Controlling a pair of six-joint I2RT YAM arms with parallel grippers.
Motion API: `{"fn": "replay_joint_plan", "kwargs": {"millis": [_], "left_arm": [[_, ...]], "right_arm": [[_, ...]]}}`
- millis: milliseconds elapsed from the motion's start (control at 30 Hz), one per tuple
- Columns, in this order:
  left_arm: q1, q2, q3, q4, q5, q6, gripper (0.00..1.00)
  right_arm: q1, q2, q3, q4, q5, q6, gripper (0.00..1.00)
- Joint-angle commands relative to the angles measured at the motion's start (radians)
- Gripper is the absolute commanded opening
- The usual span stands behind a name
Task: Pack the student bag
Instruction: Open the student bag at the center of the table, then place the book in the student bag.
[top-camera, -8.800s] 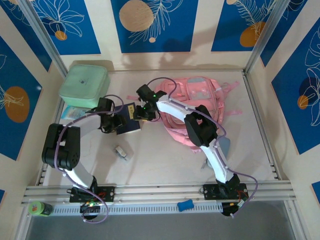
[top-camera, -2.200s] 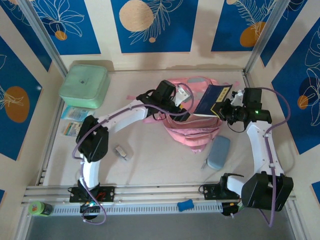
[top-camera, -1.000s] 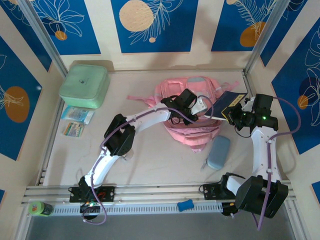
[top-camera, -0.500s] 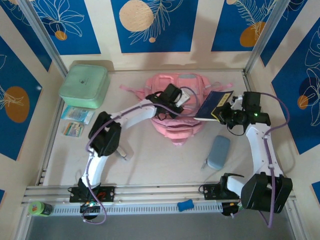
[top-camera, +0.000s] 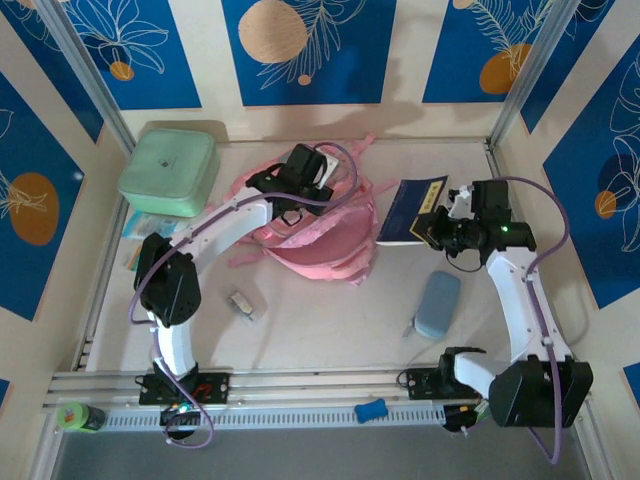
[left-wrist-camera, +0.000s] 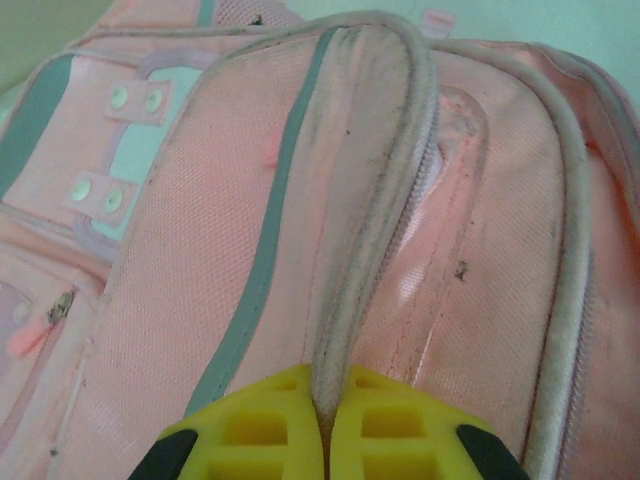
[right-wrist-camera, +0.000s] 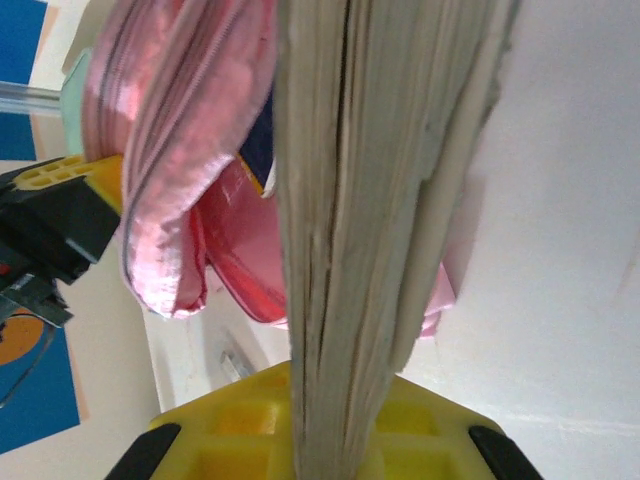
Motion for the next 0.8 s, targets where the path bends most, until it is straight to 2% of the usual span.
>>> {"fn": "replay_joint_plan", "kwargs": {"millis": [0,67,167,300,433,567,700,767], "left_arm": [[0.012,-0.032,0.092,-0.004,-0.01,-0.012,0.0],[0.017,-0.029,0.114,-0.008,0.017,0.015,0.0],[0.019,-0.029,0.141,-0.026,0.028,0.035,0.0],[0.023,-0.051,0.15,-0.046,0.041,0.055,0.0],[0.032,-0.085,0.127,-0.06,0.032,0.065,0.0],[0.038,-0.114,0.093,-0.043,0.054,0.058,0.0],[0.047,-0.124,0.092,-0.04,0.056,0.032,0.0],[0.05,-0.126,0.089,-0.039,0.052,0.024,0.0]], "right_arm": [[-0.005,-0.036,-0.055,-0.047,-0.024,-0.031,0.0],[0.012,-0.028,-0.121,0.03,-0.125,-0.006,0.0],[0.094,0.016,-0.169,0.189,-0.227,0.052,0.0],[0.23,0.14,-0.124,0.364,-0.242,0.078,0.0],[0.307,0.332,-0.045,0.514,-0.297,0.105,0.0],[0.354,0.528,0.053,0.608,-0.307,0.106,0.0],[0.353,0.681,0.111,0.686,-0.301,0.108,0.01],[0.337,0.748,0.138,0.688,-0.311,0.111,0.08]]}}
